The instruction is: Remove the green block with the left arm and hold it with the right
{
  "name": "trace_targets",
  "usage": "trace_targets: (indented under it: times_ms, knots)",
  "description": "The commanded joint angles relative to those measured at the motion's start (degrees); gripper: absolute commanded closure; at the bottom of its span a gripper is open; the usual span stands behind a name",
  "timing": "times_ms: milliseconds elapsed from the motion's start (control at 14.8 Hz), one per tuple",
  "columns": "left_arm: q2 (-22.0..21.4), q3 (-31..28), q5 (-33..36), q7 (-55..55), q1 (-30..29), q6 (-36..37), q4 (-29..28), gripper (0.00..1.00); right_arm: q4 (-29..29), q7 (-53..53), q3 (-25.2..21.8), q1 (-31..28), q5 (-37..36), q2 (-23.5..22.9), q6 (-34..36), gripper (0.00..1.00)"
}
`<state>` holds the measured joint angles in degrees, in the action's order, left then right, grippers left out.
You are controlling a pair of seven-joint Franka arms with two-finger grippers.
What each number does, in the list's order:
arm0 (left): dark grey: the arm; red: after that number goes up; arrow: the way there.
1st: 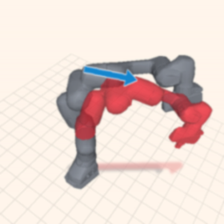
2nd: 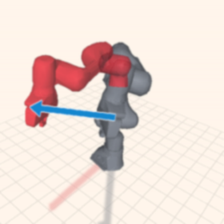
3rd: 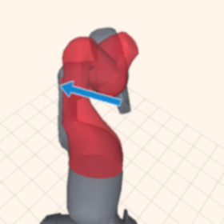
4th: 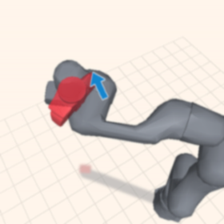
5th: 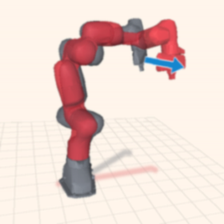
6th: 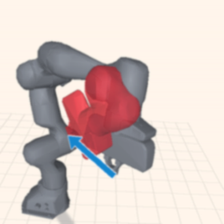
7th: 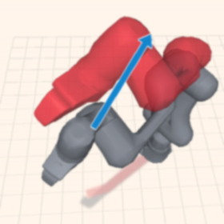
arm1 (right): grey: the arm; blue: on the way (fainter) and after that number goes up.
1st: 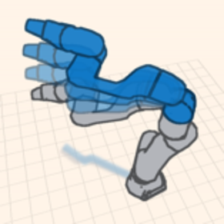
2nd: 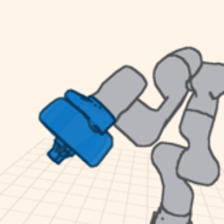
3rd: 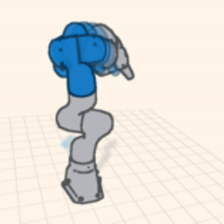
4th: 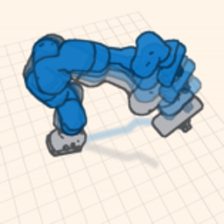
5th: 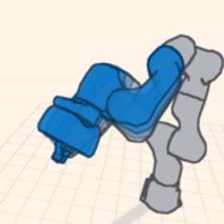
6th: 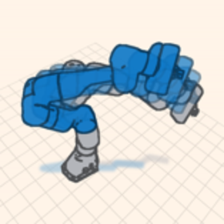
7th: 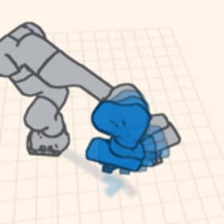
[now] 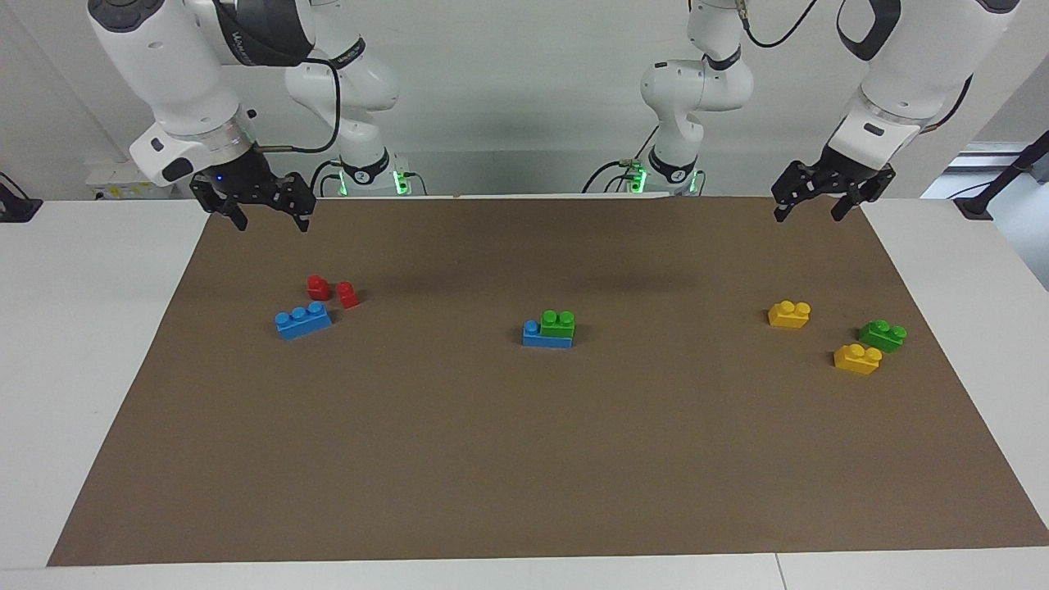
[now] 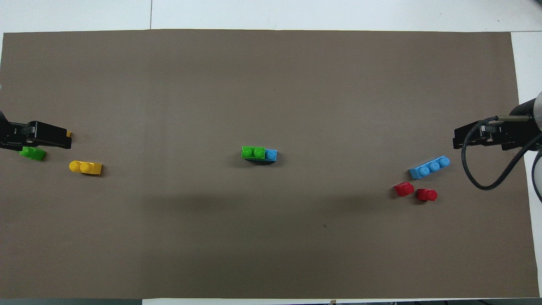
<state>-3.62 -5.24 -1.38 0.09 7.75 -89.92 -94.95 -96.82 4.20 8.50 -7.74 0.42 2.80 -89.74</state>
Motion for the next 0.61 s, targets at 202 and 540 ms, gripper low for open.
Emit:
trace_targets:
  times_ms: [202, 540]
  knots:
    - [0.45, 0.32, 0.15, -1.23, -1.33, -0.79, 0.03, 0.0, -0.03, -1.65, 0.29, -0.61, -0.16, -0.07, 0.53, 0.0]
    - [0.45, 0.32, 0.15, -1.23, -1.24, -0.96, 0.11, 0.0, -1.08, -2.45, 0.29, -0.79, 0.02, 0.37, -0.08, 0.0]
